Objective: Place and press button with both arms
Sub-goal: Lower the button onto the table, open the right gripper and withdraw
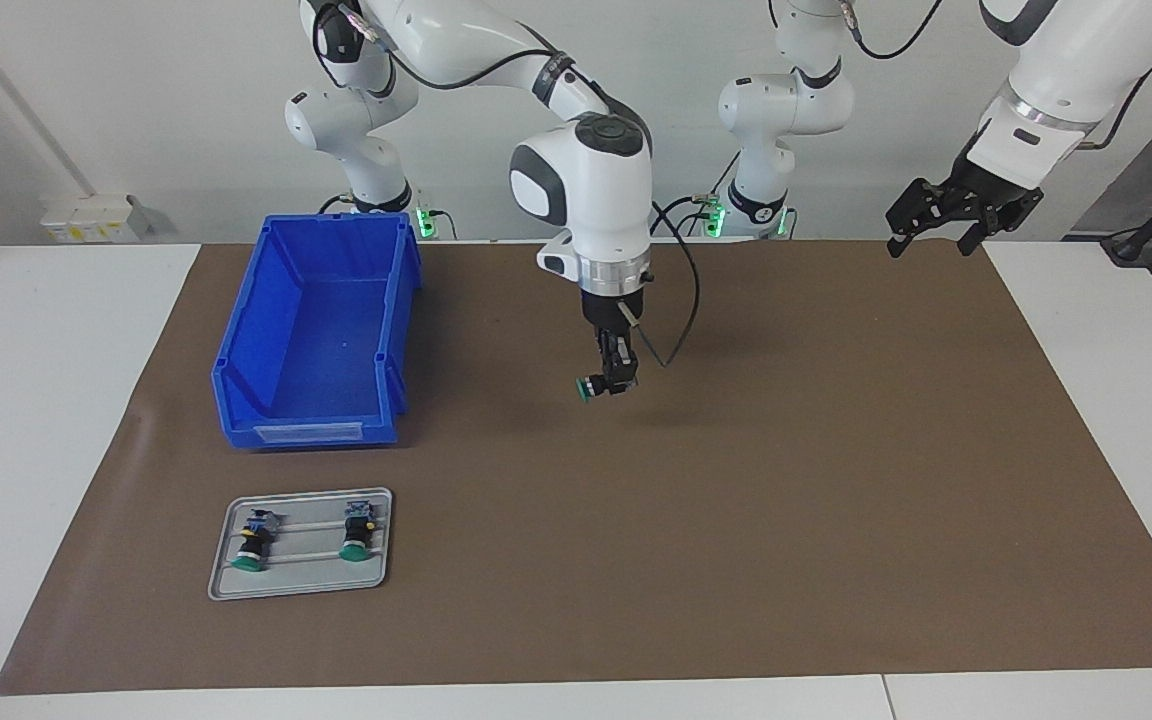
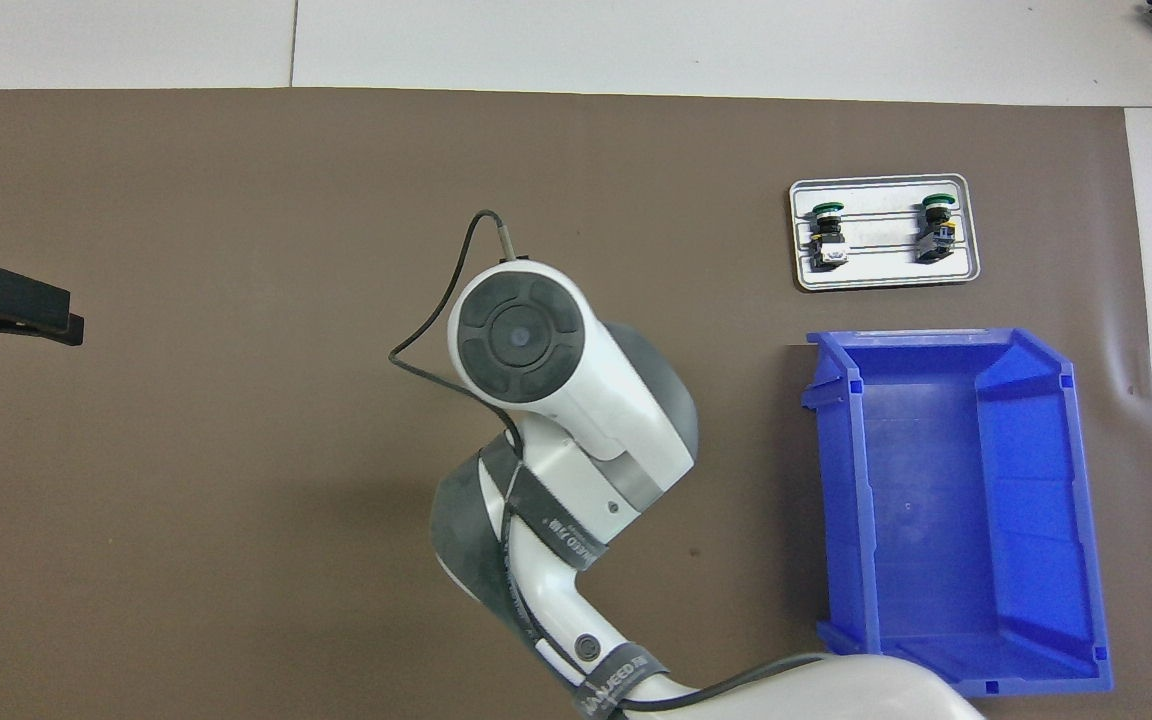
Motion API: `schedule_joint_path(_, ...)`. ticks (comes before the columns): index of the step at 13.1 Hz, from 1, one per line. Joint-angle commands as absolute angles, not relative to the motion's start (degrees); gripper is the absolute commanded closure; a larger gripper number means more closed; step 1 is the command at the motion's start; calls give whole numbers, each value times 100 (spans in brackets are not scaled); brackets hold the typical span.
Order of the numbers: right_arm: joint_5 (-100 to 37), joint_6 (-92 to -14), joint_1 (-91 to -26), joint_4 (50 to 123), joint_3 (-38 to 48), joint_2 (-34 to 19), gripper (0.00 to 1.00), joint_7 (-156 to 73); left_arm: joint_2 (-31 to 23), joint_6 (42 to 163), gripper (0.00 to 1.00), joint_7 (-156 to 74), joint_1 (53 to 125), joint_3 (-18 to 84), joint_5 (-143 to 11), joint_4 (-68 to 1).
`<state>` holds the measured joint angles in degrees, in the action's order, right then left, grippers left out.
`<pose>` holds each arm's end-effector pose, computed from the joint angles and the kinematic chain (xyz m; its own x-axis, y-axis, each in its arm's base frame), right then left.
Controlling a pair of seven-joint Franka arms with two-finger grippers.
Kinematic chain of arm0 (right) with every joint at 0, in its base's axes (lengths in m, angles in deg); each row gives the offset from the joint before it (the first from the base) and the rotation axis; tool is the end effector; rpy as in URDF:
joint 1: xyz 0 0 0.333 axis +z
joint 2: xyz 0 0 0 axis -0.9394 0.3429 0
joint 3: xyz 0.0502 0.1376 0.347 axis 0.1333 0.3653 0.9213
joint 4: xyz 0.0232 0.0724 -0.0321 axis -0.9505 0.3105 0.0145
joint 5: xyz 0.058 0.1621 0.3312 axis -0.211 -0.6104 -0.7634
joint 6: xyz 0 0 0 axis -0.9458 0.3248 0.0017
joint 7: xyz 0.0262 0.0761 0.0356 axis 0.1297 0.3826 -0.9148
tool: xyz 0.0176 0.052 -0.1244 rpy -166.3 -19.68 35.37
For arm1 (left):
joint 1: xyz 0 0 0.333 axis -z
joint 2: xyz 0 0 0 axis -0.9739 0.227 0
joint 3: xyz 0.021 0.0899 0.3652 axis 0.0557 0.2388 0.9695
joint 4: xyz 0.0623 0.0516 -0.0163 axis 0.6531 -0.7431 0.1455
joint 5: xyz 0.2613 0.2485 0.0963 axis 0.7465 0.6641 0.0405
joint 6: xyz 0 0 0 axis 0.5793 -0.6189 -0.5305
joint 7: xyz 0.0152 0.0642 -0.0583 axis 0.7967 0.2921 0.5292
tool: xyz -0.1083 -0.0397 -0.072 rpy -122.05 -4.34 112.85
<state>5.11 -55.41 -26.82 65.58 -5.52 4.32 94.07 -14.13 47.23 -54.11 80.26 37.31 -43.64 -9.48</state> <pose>0.5572 0.4634 0.4636 0.0957 -0.9954 0.0062 -0.9743 -0.0950 -0.2042 0.5207 -0.0308 0.6797 0.9989 -0.0097 -0.0469 -0.0071 -0.9985 0.0537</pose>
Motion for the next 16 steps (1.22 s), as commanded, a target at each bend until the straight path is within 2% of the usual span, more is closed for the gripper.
schedule_joint_path(1, 1151, -5644, -2144, 6509, -591, 1041, 100, 10618, -1516, 4699, 0, -5360, 7987, 3694, -4264, -1060)
schedule_joint_path(4, 1135, -5731, -2125, 6596, -591, 1069, 100, 10859, -1516, 4699, 0, -5369, 7987, 3694, -4264, -1060)
schedule_joint_path(7, 1214, -6275, -2064, 7114, -591, 1060, 100, 10859, -1516, 4708, 0, -5369, 7987, 3694, -4264, -1060)
schedule_joint_path(10, 1319, -6425, -2064, 7211, -591, 1069, 100, 10850, -1516, 4699, 0, -5369, 7987, 3694, -4264, -1060)
schedule_joint_path(11, 1337, -6504, -2081, 7212, -583, 1069, 54, 10850, -1516, 4708, 0, -5369, 7987, 3694, -4264, -1060)
schedule_joint_path(12, 1363, -6523, -2081, 7212, -591, 1069, 1, 10763, -1516, 4699, 0, -5360, 7987, 3694, -4264, -1060)
schedule_joint_path(14, 1478, -6531, -2160, 7176, -591, 1026, 0, 10020, -1516, 4656, 0, -5369, 7987, 3694, -4264, -1060)
schedule_joint_path(16, 1452, -6523, -2405, 7185, -591, 650, 0, 9446, -1612, 4637, 0, -5300, 7996, 3694, -4264, -1243)
